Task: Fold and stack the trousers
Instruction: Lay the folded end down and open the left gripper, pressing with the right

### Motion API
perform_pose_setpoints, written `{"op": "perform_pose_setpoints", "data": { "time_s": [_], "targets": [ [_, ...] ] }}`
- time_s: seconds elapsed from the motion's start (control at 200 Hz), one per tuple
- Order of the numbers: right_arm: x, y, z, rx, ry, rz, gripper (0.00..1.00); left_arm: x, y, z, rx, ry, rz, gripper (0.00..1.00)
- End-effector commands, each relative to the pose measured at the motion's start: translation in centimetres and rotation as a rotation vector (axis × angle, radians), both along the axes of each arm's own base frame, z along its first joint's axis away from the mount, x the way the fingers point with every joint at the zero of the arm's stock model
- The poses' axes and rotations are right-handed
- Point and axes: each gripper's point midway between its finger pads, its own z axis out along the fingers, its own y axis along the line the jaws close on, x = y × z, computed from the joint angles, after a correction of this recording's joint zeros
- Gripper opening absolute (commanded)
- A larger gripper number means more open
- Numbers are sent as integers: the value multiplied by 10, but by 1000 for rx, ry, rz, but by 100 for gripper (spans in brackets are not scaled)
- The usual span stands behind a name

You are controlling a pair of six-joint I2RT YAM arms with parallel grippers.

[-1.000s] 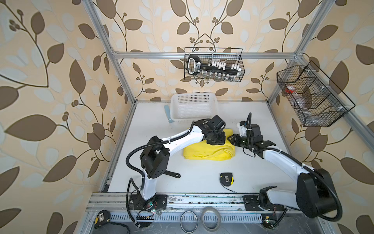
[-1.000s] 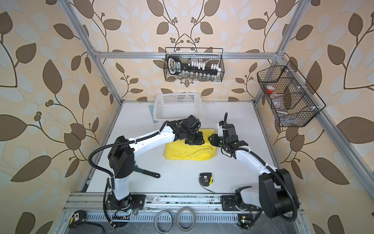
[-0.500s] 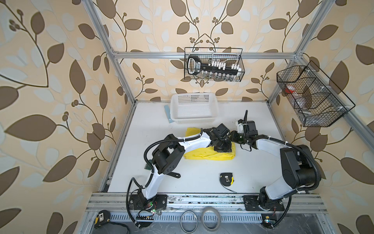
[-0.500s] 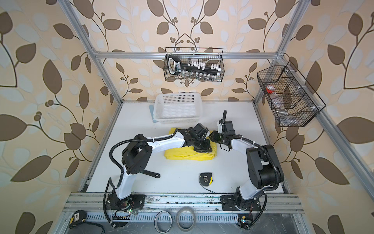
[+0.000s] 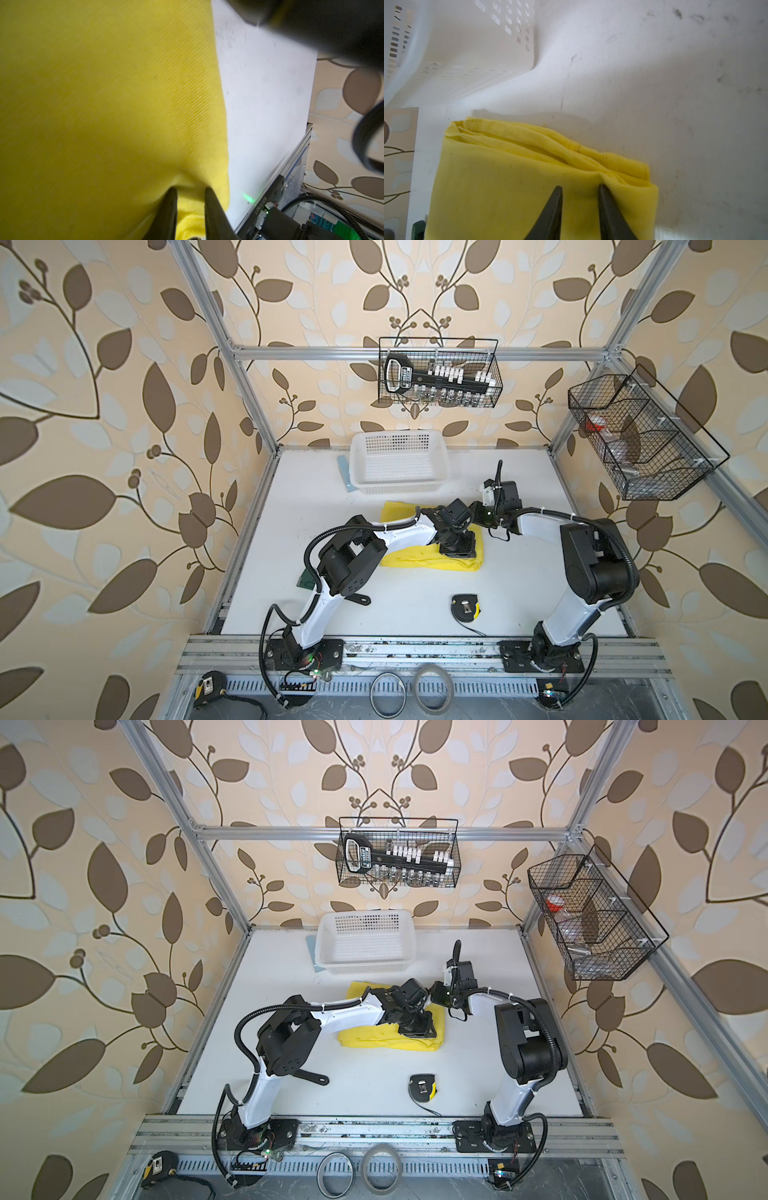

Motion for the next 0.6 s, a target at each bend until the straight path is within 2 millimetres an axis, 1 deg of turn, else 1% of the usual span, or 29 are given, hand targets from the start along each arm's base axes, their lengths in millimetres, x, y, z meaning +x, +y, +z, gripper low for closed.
{"op": "perform_pose_setpoints", "data": {
  "time_s": [0.0,0.085,0.195,0.31,0.41,0.495,0.56,0.595],
  "targets": [
    [-9,-13,-26,-84,81,-26,32,-14,-5,15,-30,-16,-73,27],
    [-8,-13,-19,-85,62,-17,33,-14,0,34,-23,-48,-83,29],
    [-3,-14,8,-93,8,-6,38,-16,8,59,-11,-88,-105,34],
    [-3,-13,42,-100,-45,7,50,-24,16,76,-17,-90,-130,36],
    [-11,-10,67,-116,-89,15,61,-27,27,94,-18,-122,-140,40],
    [-23,-8,80,-142,-105,12,68,-26,45,108,1,-154,-137,44],
    [-36,-3,89,-177,-128,21,73,-21,66,117,43,-192,-120,48],
    [-44,1,89,-190,-130,30,75,-18,80,121,63,-207,-108,51]
  ]
}}
